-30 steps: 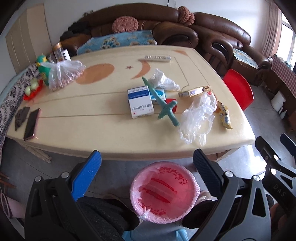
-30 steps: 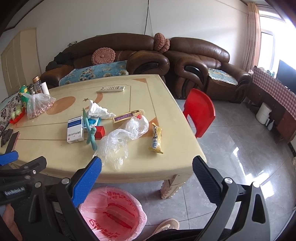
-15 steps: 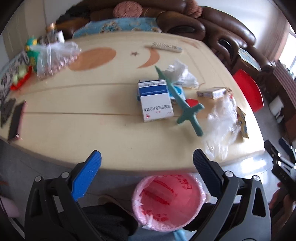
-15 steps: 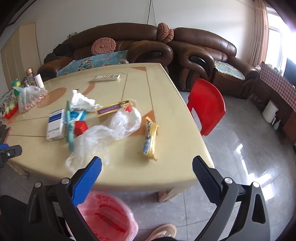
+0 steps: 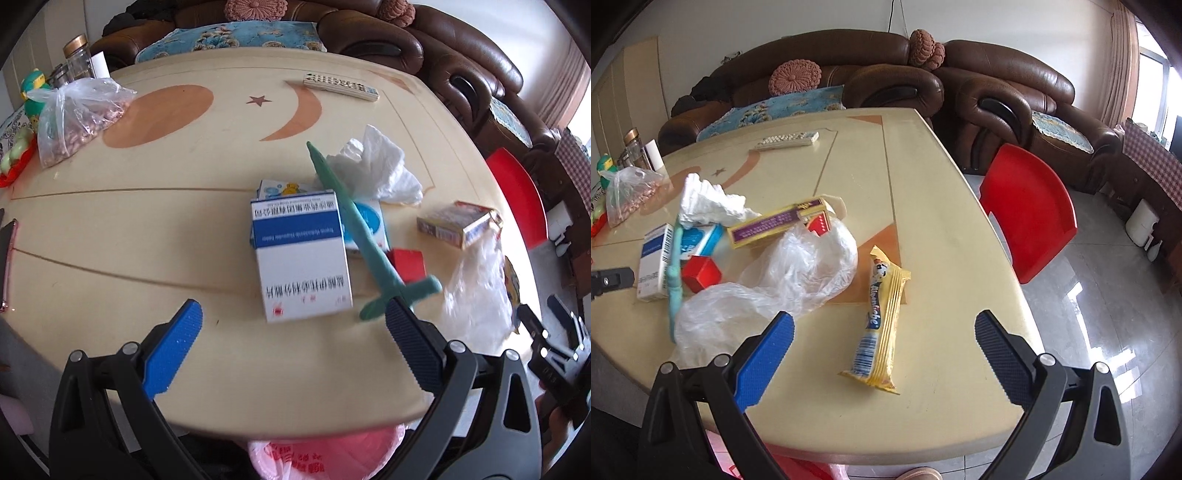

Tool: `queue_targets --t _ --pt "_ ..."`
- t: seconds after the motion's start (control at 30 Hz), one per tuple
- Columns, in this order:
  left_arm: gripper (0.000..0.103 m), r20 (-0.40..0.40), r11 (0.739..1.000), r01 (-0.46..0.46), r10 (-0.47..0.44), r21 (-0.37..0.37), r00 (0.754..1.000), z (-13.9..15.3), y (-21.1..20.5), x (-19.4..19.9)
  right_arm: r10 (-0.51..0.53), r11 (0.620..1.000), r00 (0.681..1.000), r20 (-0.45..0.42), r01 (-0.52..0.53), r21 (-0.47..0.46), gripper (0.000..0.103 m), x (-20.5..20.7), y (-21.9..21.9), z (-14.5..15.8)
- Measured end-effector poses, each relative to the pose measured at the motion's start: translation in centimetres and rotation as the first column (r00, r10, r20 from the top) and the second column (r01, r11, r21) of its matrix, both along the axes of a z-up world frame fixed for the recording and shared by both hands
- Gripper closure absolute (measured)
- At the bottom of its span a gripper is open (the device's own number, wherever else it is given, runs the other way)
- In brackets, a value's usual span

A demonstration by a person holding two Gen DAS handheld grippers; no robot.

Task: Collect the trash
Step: 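Grasp the yellow snack bar with the right tool while the left tool grasps the white-and-blue medicine box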

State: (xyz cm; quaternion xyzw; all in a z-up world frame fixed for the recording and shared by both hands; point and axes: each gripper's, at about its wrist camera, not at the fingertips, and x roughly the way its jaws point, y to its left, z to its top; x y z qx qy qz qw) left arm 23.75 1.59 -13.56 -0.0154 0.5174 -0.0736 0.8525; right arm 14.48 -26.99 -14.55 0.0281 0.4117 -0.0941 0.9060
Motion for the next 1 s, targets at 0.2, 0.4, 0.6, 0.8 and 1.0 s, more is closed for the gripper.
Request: queue_targets --t 0.2,0.4,0.6,0.8,1.0 --pt "0.006 -0.005 1.0 -0.011 0.011 0.006 1.0 -1.0 0.0 1.5 -0.011 0.999 1.0 -0.009 0.011 0.044 0.007 0.7 -0.7 -1.3" --pt "0.006 -0.032 1.0 -0.016 0.016 0.003 0.999 -2.3 0.1 2.7 0.0 0.998 1.0 0.01 -0.001 0.07 0.007 1.1 -0.6 -1.6" --pt "0.006 -0.051 1.0 -0.009 0.008 -0.009 0.999 -3.5 -0.2 3.5 -0.054 0.997 0.998 -0.027 0.056 0.059 0.008 1.6 -1.5 -2.8" --pt "0.006 -0.064 1.0 0.0 -0.001 -0.02 0.998 -4.3 -0.3 3.8 -0.075 0.995 0.997 -0.031 0.077 0.071 0.02 2.1 -1.8 -3.2" --pt "0.006 -0.05 0.999 0.002 -0.004 -0.032 0.999 -4.4 -0.2 3.8 -0.06 0.998 0.998 -0.006 0.06 -0.014 0.031 2.1 -0.6 -3.4"
